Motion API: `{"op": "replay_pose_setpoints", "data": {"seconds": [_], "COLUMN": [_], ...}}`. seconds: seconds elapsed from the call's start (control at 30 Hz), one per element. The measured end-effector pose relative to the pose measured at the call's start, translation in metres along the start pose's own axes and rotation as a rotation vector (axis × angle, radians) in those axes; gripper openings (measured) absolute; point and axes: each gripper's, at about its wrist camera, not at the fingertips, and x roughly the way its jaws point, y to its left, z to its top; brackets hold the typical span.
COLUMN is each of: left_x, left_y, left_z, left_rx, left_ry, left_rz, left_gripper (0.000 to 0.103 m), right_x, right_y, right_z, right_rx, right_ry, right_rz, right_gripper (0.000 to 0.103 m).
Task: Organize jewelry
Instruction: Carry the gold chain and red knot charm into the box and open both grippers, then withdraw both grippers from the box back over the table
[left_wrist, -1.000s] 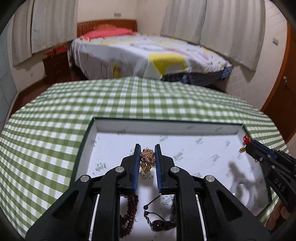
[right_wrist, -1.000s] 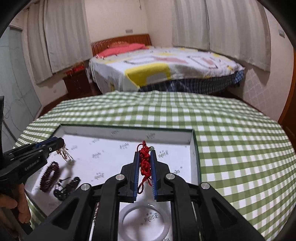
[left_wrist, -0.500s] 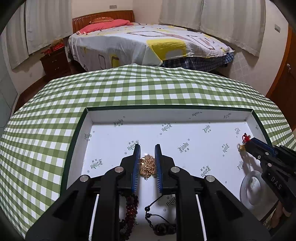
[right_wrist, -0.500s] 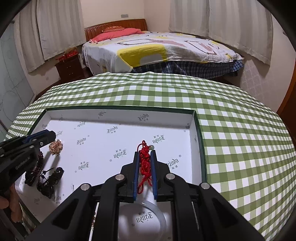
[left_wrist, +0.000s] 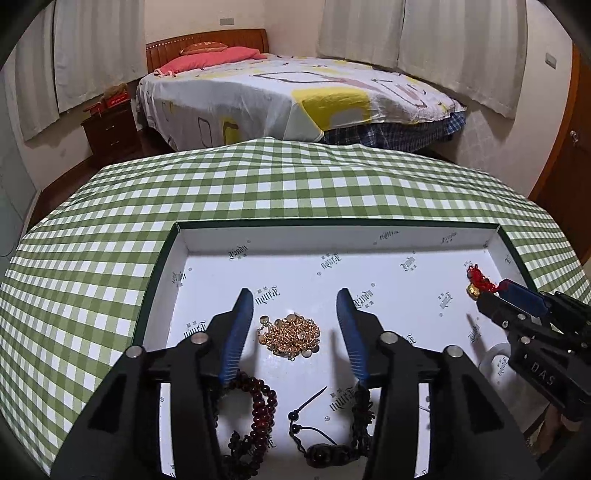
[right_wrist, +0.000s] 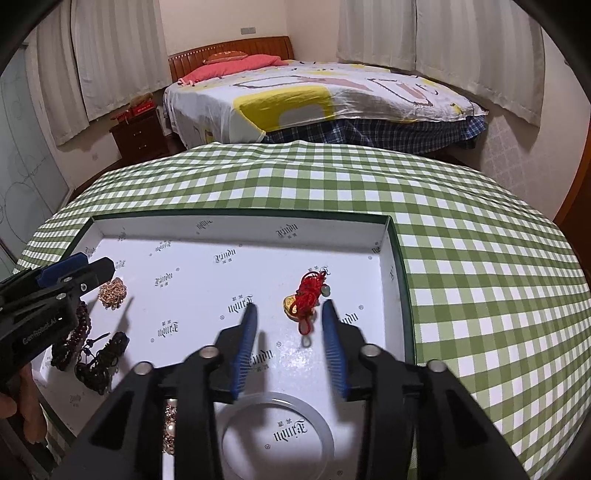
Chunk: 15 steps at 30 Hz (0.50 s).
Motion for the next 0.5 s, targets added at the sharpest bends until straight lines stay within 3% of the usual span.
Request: {"op": "replay_pose_setpoints", "data": {"seconds": [0.3, 0.5], "left_x": [-0.011, -0.048], "left_y": [0.001, 0.006], "left_z": [-0.003, -0.008], "left_rx": [-0.008, -0.032], "left_ry": [-0.033, -0.136], "left_rz": [-0.022, -0.037], "left_gripper": [0.061, 0.069], "right_x": [-0.012, -0.041], "right_y": [0.001, 0.005], "right_z": [0.0, -0.002], "right_rx": [0.001, 0.003], "right_ry": [-0.048, -0.118], "right_rz": [-0.001, 0.01], "right_gripper": [0.042, 0.043]}}
